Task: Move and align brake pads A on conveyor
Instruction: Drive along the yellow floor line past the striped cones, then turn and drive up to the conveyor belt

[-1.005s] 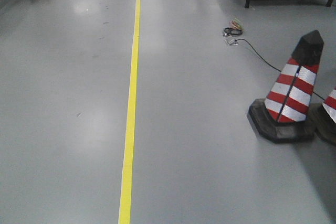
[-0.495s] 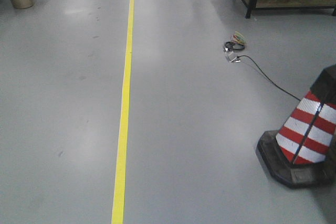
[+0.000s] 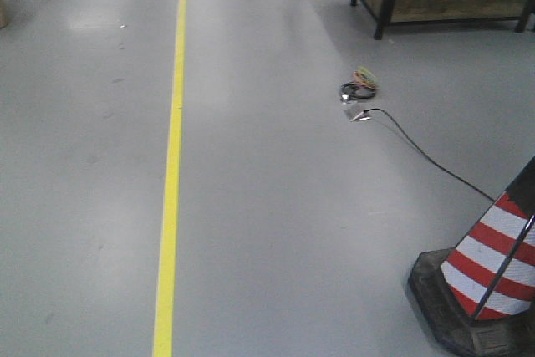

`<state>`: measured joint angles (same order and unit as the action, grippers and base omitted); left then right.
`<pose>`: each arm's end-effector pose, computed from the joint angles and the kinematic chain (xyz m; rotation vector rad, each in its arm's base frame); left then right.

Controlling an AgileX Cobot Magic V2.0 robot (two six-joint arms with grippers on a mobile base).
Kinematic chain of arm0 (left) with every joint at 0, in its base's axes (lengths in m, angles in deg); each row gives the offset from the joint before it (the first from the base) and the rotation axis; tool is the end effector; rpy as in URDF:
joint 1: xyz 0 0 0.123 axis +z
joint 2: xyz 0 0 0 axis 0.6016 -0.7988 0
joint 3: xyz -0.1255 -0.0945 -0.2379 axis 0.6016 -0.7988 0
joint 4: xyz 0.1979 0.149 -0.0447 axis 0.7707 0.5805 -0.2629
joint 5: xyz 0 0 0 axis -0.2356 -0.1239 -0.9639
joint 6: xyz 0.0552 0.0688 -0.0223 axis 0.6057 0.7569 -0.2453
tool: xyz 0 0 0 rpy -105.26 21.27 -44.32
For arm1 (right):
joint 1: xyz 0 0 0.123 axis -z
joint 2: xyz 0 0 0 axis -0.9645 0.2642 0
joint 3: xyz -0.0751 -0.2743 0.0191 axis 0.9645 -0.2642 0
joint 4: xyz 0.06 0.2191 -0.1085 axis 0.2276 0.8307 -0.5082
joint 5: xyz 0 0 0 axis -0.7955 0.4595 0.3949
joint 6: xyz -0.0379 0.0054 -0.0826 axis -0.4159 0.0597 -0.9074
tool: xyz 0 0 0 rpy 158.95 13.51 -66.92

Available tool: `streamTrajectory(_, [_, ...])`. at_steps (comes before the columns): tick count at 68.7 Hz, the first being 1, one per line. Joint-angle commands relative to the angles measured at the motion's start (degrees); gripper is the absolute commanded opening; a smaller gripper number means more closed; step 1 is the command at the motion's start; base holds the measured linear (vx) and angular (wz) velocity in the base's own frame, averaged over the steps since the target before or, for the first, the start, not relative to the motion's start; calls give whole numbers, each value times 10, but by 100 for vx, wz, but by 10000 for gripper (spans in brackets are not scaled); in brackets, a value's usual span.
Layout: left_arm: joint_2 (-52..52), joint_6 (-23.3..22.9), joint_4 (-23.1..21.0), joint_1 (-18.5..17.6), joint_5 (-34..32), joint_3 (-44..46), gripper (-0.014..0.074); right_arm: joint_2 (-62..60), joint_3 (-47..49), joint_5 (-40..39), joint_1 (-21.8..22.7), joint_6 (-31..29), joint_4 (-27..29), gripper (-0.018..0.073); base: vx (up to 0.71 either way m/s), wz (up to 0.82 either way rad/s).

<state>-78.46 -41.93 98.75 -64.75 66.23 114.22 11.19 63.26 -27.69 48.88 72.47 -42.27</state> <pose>0.0414 -0.0060 0.2911 0.0669 2.1253 -0.3254 0.0393 0.0030 0.2857 -0.1936 1.8305 0.2532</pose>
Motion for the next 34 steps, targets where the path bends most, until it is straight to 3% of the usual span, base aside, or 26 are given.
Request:
streamTrajectory(1, [-9,-3,7,-1,-50,14,-6,7,17,-56,0,-6,-15,-4,43,-29])
streamTrajectory(17, [-9,-3,7,-1,-50,14,-6,7,17,-56,0,-6,-15,-4,37,-52])
streamTrajectory(34, [-9,-3,7,-1,-50,14,-6,7,17,-56,0,-6,-15,-4,30,-82])
